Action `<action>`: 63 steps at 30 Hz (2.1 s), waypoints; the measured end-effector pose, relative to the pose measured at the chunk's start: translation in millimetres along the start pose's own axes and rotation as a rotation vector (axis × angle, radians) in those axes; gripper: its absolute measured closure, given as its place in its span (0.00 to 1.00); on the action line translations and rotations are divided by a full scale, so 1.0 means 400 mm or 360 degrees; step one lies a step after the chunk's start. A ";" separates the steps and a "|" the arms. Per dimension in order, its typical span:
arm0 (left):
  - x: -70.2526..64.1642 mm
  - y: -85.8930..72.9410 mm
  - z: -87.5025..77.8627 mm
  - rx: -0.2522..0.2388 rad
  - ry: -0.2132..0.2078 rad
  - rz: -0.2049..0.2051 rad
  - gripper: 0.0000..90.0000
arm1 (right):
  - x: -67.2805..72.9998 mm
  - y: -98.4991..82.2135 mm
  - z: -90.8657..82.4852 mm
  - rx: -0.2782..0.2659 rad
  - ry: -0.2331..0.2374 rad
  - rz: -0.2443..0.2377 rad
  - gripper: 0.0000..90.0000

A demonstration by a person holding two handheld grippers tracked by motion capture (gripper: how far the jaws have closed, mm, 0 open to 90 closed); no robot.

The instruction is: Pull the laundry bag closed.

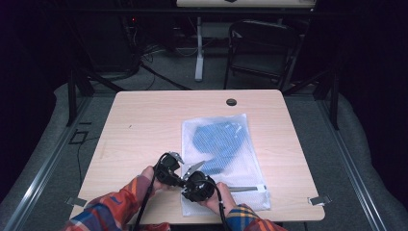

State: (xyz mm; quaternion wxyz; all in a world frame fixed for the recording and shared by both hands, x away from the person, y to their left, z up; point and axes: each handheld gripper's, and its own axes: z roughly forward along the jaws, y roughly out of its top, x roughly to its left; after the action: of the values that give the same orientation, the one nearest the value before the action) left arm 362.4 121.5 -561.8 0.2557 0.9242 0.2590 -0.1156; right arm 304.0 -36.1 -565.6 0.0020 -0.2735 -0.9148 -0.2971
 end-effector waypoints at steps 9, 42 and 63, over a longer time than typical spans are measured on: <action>-0.010 -0.010 -0.016 0.0037 -0.0016 0.0011 0.97 | 0.009 -0.016 -0.001 -0.0065 -0.0037 -0.0069 0.91; -0.008 -0.015 -0.005 0.0048 -0.0032 -0.0017 1.00 | -0.012 -0.017 -0.002 -0.0089 0.0080 0.0105 0.92; -0.021 -0.018 0.004 0.0020 -0.0084 -0.0049 1.00 | -0.017 -0.031 -0.003 -0.0111 0.0086 0.0163 0.97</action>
State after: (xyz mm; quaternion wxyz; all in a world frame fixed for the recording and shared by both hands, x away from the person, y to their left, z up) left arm 351.6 122.3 -563.2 0.2547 0.9184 0.2655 -0.1455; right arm 303.3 -48.7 -572.4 0.0324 -0.3118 -0.8883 -0.3357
